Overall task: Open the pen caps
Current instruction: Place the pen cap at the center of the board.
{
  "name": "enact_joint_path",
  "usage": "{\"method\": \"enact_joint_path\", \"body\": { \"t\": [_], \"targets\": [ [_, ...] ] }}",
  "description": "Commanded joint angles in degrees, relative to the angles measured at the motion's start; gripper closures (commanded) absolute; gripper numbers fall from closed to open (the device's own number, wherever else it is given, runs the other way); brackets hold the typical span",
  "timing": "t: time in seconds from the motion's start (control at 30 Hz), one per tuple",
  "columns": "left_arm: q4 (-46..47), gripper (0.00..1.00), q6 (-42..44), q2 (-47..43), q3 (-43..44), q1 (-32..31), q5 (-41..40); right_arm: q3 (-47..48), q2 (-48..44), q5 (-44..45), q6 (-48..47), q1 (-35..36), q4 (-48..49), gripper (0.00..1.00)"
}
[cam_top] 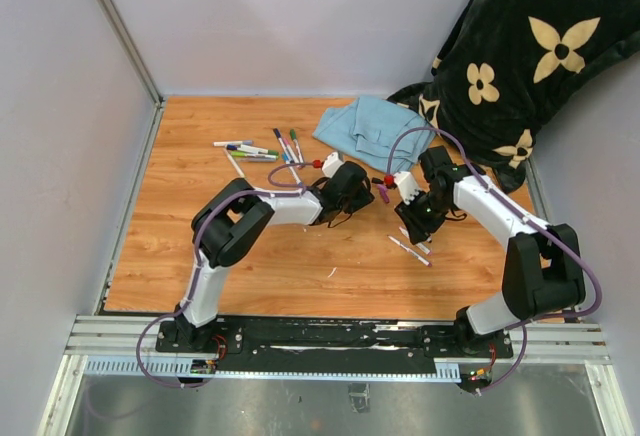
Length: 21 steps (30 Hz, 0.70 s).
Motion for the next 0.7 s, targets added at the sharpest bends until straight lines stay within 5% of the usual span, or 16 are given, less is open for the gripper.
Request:
{"method": "enact_joint_path", "body": {
  "t": [0.0,0.27,0.5,0.67],
  "targets": [
    [-4.1,0.62,3.0,-4.4,-0.4,0.4,-3.3,1.5,-1.4,-1.1,-1.1,-1.4,-1.5,0.62],
    [-0.9,0.61,13.0,-19.2,-10.0,0.4,-5.4,1.5,-1.8,-1.9,-1.3,-1.6,-1.5,0.62],
    [8.6,0.58,30.3,-36.9,-27.9,1.1,-0.1,1.4,-2.4,-2.9,-1.6,-1.7,-1.6,0.61],
    [11.8,0.32,34.1,-50.6,-41.1,1.3,-5.2,1.5,-2.5,-3.3,-1.9,-1.7,-1.6,0.61]
  ]
}}
